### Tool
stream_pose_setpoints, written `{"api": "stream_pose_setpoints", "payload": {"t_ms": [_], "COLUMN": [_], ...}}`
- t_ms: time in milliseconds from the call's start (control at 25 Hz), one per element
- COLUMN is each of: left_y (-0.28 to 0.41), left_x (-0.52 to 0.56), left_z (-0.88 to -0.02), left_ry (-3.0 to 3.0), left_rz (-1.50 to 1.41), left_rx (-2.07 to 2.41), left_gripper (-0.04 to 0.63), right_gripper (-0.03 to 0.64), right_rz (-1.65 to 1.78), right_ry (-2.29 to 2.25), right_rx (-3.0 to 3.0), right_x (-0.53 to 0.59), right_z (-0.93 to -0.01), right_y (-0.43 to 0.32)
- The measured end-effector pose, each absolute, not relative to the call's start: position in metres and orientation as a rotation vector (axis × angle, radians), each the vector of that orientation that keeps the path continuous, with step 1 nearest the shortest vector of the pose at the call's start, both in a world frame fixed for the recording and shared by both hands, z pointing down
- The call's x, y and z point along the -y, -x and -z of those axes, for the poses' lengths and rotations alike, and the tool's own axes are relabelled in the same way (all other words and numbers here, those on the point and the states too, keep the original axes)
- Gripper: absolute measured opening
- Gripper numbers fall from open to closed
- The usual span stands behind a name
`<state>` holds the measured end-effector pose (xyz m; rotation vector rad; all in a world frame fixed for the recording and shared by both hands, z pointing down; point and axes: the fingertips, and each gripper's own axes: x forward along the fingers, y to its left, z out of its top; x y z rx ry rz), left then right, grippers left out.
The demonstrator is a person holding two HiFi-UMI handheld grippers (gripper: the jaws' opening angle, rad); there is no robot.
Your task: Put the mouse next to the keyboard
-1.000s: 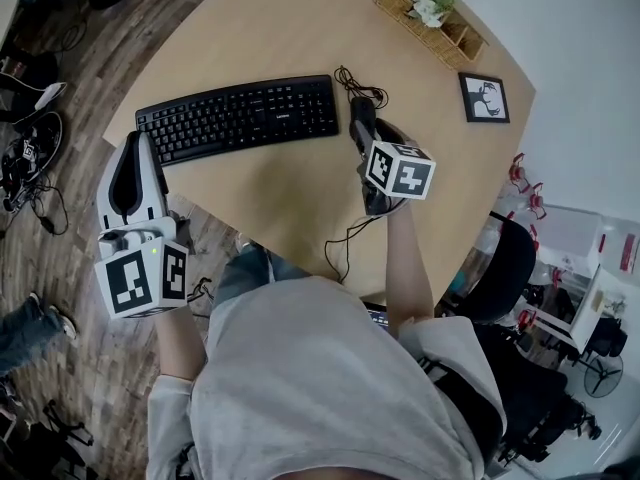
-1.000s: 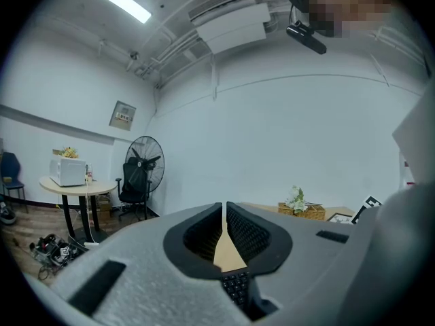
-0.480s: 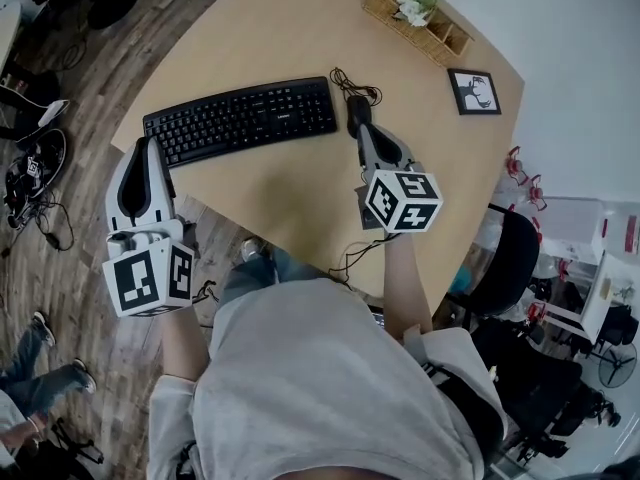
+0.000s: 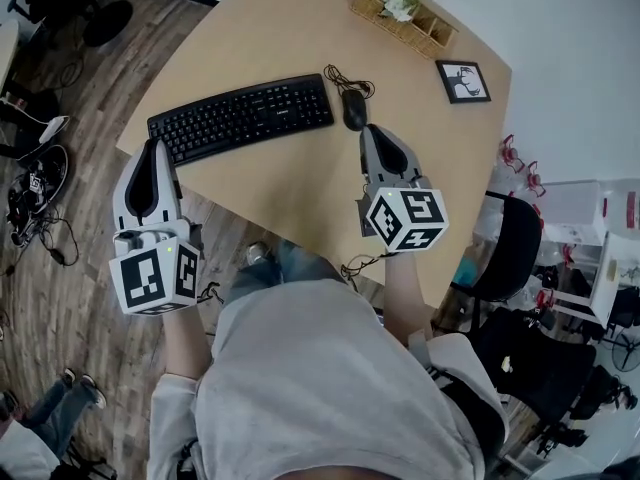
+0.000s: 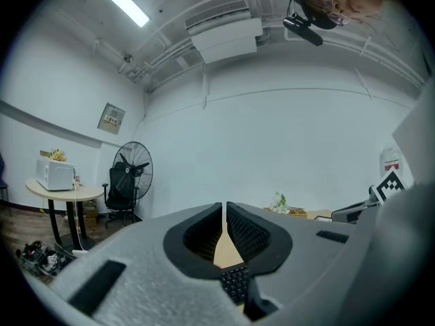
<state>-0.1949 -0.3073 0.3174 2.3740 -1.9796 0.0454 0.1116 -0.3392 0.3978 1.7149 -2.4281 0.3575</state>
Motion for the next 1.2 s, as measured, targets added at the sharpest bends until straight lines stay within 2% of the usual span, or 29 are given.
{"api": "stream_pose_setpoints", "payload": {"t_ms": [1200], "left_y": [0.171], "left_x": [0.256], "left_z": [-0.284], "left_ry": [-2.578], "left_rz": [0.029], "left_rx": [1.837], "left_gripper": [0.025], "right_gripper": [0.015], "right_rz": [0.035], "right_ry": [-1.838], "right_rx": [2.556], "right_x": [0.241], "right_z": [-0.277], "right_y": [-0.092]}}
